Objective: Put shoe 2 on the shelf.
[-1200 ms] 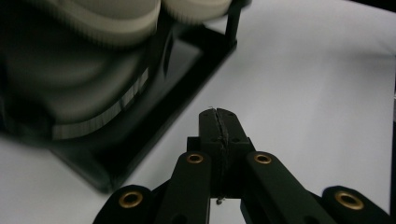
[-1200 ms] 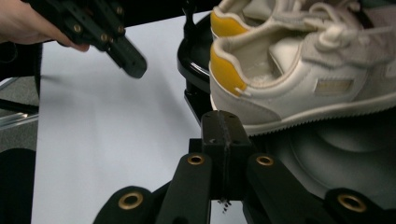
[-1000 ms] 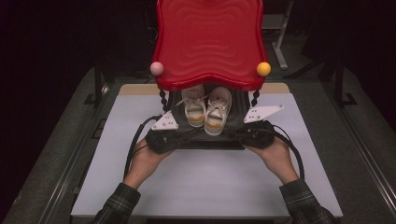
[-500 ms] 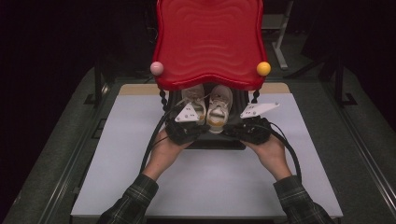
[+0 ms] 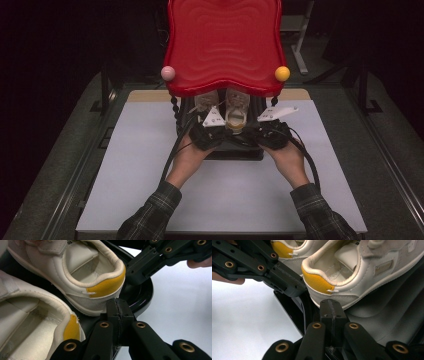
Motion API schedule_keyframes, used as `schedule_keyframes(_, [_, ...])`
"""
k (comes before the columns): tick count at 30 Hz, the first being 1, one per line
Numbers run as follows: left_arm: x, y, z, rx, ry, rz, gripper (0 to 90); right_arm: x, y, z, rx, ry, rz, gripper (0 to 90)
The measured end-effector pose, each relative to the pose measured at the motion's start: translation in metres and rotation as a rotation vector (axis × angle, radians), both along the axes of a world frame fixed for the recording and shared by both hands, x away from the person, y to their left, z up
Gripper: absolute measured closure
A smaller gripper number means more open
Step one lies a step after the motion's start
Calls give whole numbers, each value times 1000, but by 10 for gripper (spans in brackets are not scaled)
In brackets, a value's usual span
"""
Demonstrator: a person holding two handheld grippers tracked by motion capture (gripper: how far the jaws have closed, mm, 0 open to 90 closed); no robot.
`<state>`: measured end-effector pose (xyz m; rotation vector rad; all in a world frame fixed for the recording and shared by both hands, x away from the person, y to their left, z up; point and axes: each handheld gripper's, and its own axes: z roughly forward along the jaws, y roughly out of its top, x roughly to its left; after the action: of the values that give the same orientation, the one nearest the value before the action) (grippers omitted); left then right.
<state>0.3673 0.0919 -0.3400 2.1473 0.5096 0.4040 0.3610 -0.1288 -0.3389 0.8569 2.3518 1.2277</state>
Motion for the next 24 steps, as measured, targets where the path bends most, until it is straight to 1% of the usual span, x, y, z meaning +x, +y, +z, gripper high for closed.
schedule_keyframes(2, [0, 0, -1, -11, 4, 3, 899, 0, 1, 0, -4, -4, -1, 897])
schedule_keyframes(4, [-1, 1, 0, -8, 2, -2, 898, 0, 0, 0, 1, 1, 0, 897])
schedule_keyframes(6, [-3, 3, 3, -9, 3, -8, 898, -2, -1, 1, 10, 3, 3, 896])
schedule_keyframes(9, [-8, 9, 6, -20, 12, -17, 896, -4, -3, 3, 25, 3, 13, 893])
schedule_keyframes(10, [-9, 11, 7, -27, 17, -18, 872, -5, -5, 4, 28, 2, 20, 871])
schedule_keyframes(11, [-11, 13, 7, -25, 24, -21, 837, -7, -6, 5, 32, 8, 27, 836])
schedule_keyframes(12, [-13, 15, 6, -30, 28, -20, 785, -9, -6, 5, 32, 17, 31, 797])
schedule_keyframes(14, [-17, 20, 6, -25, 27, -25, 700, -12, -7, 5, 30, 21, 42, 707])
schedule_keyframes(17, [-24, 29, 6, -10, 38, -21, 575, -18, -10, 7, 28, 17, 38, 570])
schedule_keyframes(19, [-28, 35, 6, -2, 49, -22, 482, -23, -13, 7, 28, 5, 28, 501])
schedule_keyframes(20, [-30, 38, 6, -5, 51, -19, 450, -25, -15, 6, 24, 7, 22, 471])
schedule_keyframes(22, [-35, 44, 7, 5, 51, -20, 388, -28, -19, 5, 22, 12, 20, 435])
schedule_keyframes(24, [-39, 51, 7, 20, 47, -20, 366, -32, -22, 2, 15, 21, 26, 436])
